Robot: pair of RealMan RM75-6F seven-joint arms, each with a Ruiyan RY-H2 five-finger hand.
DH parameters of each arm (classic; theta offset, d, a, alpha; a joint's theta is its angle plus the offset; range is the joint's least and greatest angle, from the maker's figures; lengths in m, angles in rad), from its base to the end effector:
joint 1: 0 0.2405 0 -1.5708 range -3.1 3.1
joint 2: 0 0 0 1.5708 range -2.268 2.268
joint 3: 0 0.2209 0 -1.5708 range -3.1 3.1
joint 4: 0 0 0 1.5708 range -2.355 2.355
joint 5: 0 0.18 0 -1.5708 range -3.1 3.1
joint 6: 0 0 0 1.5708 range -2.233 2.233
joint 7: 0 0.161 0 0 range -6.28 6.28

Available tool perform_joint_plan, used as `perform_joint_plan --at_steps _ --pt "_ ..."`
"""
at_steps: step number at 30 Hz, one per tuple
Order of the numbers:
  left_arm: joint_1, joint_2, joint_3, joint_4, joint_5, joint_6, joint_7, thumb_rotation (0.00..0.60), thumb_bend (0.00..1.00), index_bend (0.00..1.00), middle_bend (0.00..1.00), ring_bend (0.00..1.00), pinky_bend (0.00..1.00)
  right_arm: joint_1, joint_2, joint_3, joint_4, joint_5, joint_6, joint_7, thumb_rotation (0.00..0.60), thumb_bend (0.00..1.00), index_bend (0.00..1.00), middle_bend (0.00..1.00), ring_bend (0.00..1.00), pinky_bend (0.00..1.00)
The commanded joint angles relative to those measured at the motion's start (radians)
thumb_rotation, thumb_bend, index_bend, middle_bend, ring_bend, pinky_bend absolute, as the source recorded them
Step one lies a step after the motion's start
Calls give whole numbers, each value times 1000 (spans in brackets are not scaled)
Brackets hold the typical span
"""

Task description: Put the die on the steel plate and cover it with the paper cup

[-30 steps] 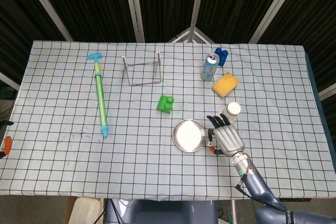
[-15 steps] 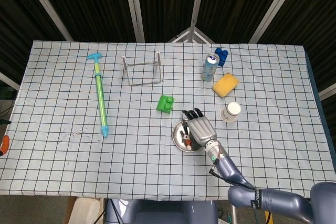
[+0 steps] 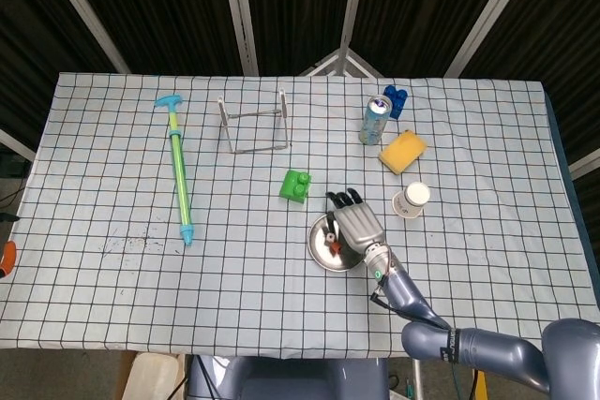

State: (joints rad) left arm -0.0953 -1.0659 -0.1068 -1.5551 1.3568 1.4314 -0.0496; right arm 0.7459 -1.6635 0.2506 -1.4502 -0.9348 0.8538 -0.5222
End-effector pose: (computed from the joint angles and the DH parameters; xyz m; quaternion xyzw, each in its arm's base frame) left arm -0.2966 0.2056 0.2042 -0.5531 -0.3957 -0.3598 0.6388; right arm -0.1121 -0.3252 -0.0310 0.7482 -0.4221 0.3219 0.3980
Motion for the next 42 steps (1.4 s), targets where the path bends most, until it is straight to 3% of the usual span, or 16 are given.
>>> perform_joint_plan --at_steps 1,7,12,19,24,29,42 --pt "1 0 0 -1 0 2 1 600 695 316 0 0 118 5 28 -9 -28 16 -7 -13 600 301 311 105 103 0" --pt "3 -1 -2 -2 -4 7 6 600 695 317 0 0 118 13 76 -17 -86 48 1 -39 600 272 209 101 91 0" --pt "4 0 0 -5 -1 8 9 600 695 316 0 0 118 17 112 3 -109 42 51 -45 600 272 192 102 101 0" --pt "6 0 0 -5 0 13 10 600 695 317 0 0 118 27 139 48 -27 23 72 26 600 272 192 102 124 0" --pt "7 -1 0 -7 -2 14 17 600 695 317 0 0 118 50 171 70 41 77 39 33 600 271 229 127 128 0" --pt "6 -4 -4 -5 -13 11 26 600 695 317 0 0 118 47 188 57 64 126 29 23 600 272 278 192 129 0" --pt "-2 -11 -5 -12 -24 0 59 600 695 317 0 0 118 45 214 13 42 173 13 23 600 272 288 274 130 0"
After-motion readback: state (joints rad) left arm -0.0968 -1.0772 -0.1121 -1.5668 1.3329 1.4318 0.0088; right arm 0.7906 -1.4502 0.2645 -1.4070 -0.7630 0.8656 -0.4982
